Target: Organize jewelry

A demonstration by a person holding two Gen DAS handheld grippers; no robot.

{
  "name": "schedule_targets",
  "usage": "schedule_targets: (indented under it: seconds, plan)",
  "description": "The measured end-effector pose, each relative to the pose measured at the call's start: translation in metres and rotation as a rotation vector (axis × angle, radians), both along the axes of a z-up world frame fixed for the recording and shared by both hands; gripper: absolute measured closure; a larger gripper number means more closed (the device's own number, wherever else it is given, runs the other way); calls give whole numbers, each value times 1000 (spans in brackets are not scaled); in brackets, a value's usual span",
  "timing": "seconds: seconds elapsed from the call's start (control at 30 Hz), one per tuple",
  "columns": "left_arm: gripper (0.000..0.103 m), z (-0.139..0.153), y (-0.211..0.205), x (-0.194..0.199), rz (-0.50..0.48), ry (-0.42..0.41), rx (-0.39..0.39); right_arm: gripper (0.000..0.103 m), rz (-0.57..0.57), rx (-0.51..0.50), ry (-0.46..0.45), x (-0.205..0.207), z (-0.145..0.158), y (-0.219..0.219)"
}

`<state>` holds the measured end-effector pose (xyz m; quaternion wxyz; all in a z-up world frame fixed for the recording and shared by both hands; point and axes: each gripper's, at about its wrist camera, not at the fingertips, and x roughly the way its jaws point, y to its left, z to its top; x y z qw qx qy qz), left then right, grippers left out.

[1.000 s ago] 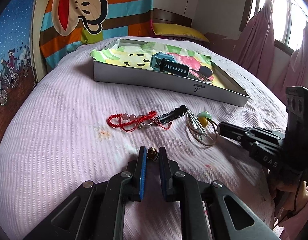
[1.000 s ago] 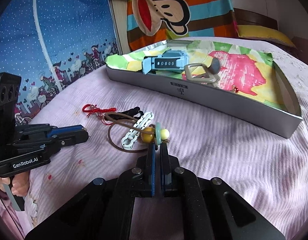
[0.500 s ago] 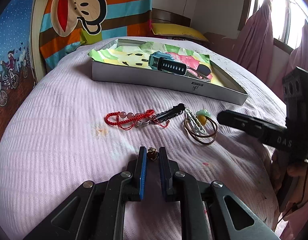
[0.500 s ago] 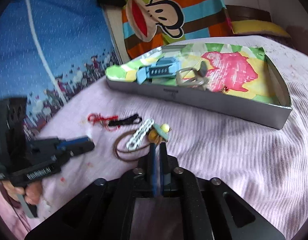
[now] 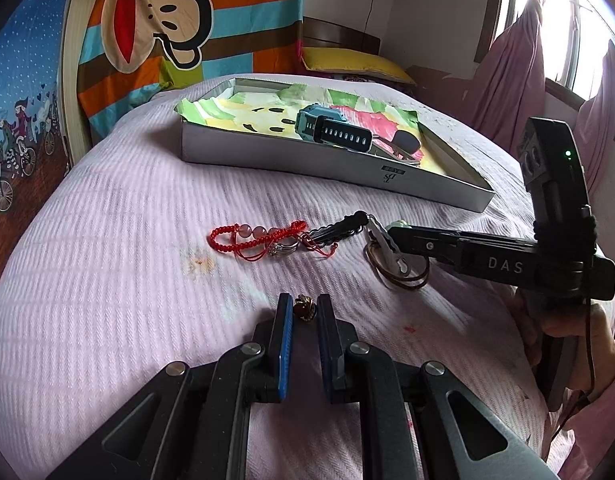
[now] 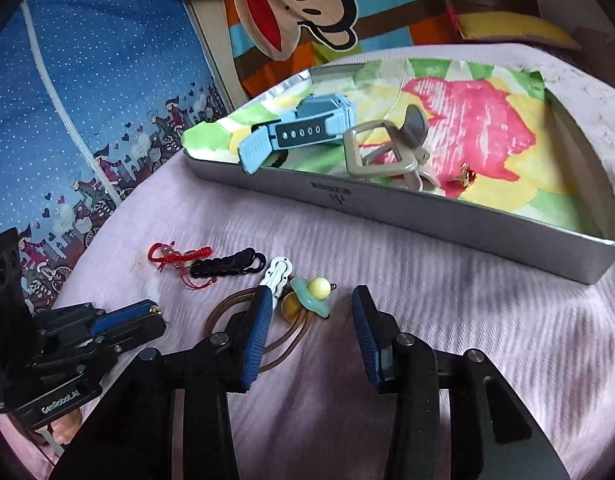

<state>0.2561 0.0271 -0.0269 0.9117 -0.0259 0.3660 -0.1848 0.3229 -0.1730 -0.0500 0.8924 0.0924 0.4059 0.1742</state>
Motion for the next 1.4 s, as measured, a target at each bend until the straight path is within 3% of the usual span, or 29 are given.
schedule_targets:
  seconds: [0.07,0.27,0.57,0.9,1.1,1.4]
  plan:
    - [91,1,0,-1,-3,-4,-4,82,10,27,10,3,-2,-1]
    - [91,6,0,-7,-30,-33,-23,82,3,55,-38,-13,1,-4]
    - [91,14,-4,-20,-46,-83,-27,82,-51,28,-219,-63,32,-24]
    - [91,35,-7,-31,-28,-188,-36,82,-46,7,-347,-87,67,-35]
    - [91,54,-8,-7,11,-203,-70,82,-62,19,-395,-90,75,-44]
    - [91,84,-17,66,89,-223,-86,82,-169,31,-416,-45,90,-69]
